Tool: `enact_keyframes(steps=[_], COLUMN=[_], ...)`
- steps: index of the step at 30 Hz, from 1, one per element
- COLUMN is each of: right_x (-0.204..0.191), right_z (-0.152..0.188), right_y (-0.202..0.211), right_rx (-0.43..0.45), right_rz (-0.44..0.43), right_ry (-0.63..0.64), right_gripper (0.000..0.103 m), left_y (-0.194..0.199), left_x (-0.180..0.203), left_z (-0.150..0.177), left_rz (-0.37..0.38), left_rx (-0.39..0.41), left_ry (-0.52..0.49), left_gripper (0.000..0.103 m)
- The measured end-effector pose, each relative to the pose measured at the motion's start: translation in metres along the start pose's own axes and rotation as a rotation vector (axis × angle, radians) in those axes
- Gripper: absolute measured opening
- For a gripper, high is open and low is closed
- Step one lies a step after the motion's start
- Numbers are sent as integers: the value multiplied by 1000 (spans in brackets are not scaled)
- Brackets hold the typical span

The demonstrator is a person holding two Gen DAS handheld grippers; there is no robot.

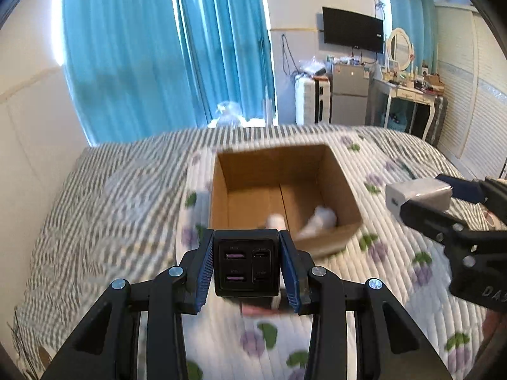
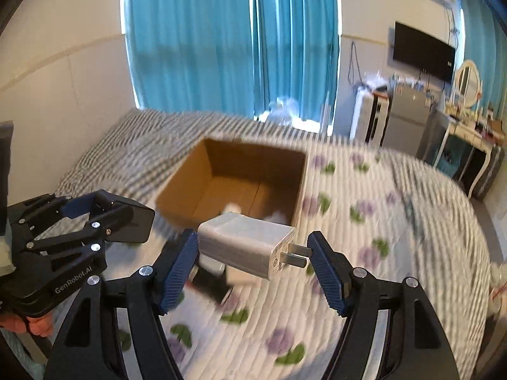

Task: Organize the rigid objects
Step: 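Lower the power bank and charger into the box and release both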

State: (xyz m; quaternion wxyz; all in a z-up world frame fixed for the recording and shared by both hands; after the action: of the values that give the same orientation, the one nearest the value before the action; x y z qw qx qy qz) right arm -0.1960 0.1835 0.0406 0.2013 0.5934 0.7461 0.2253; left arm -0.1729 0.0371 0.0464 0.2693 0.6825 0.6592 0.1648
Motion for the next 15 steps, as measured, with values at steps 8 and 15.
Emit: enact_keyframes(steps=[8,15], right_x=[15,32], right_z=[-64,-83], right_y=[-30,-98], right_rx=[52,31], right_rz=[5,-5], right_ry=[40,10], right_gripper=[71,71], left_y=[-53,-128], left_x=[0,6], left_z=[-50,-50], left_rz=[24,71], left_rx=[54,15], left_ry=[-24,-60], left_gripper=[39,39])
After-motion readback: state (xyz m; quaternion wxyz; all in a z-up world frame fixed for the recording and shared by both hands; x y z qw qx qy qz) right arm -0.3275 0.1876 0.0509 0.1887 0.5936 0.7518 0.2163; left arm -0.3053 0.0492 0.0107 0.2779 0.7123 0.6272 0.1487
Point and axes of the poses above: each gripper's, at about its wrist camera, not at the fingertips, and y roughly against the way its jaws point, x to its right, z to its underside, the point moved 9 cm from there along -y, roughly the way its jaws point, and after that the axes turned 3 degrees about x, right-handed, at the moved point
